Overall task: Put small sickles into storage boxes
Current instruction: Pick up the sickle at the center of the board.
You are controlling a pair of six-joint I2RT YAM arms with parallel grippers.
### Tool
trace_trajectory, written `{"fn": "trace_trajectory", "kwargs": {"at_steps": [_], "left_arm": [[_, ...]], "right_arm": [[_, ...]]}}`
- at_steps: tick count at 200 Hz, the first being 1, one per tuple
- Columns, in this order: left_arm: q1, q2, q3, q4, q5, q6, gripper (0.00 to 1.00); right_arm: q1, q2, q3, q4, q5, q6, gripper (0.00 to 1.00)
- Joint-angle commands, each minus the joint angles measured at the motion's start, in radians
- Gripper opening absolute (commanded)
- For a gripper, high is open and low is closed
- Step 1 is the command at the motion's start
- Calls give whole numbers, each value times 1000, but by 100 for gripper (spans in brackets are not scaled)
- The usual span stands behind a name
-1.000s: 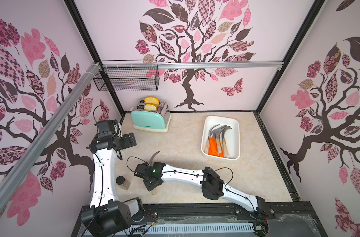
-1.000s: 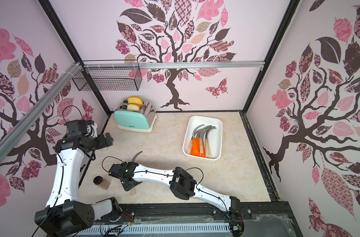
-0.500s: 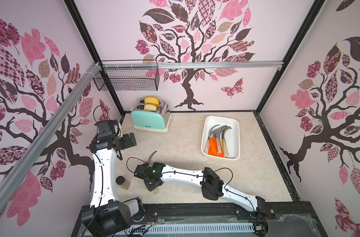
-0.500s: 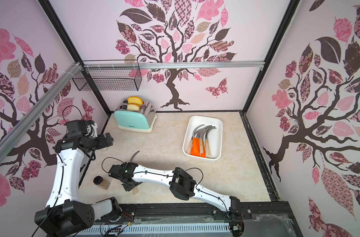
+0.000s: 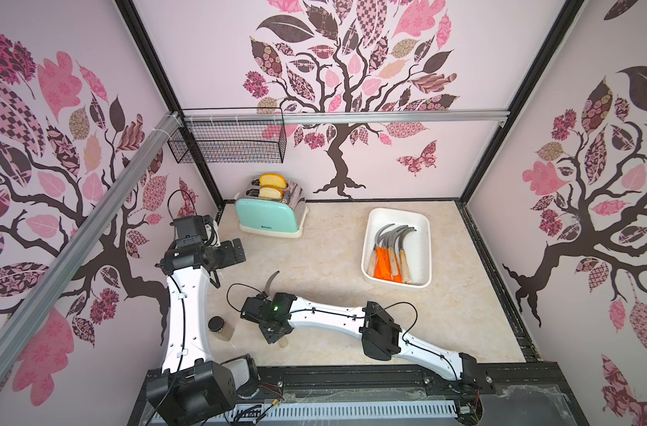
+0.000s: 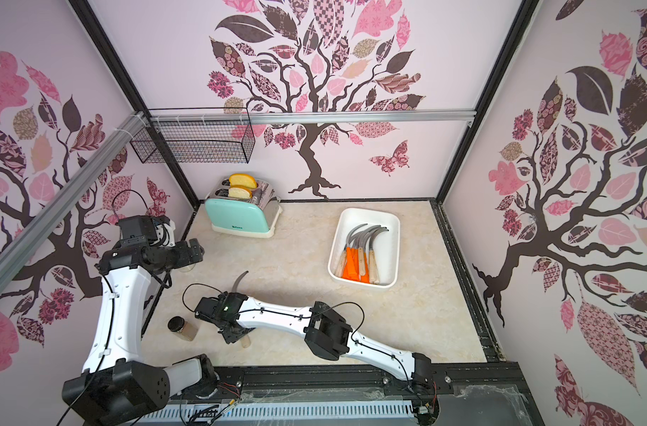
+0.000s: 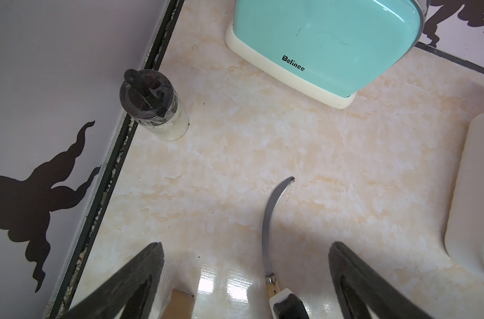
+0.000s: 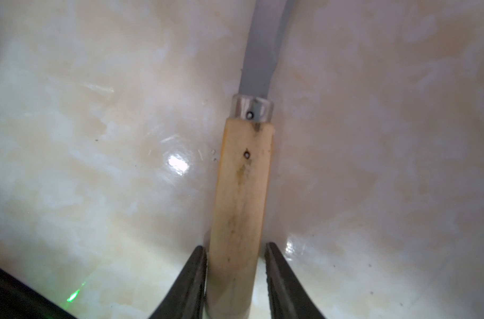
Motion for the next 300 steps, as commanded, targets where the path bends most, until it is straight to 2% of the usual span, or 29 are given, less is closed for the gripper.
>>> {"fn": "trace_trajectory", "kwargs": {"at_steps": [1, 41, 166, 300], "left_arm": [[6, -4, -5, 9, 14, 3, 98], [6, -6, -1, 7, 12, 5, 98], [8, 14, 34, -2, 37, 2, 98], [8, 50, 80, 1, 57, -12, 98]], "right_arm": [[5, 76, -5, -67, -8, -7, 36], [6, 75, -5, -68, -2, -6, 23], [2, -2, -82, 1, 17, -28, 4], [-48, -193, -286, 53, 26, -81, 1]]}}
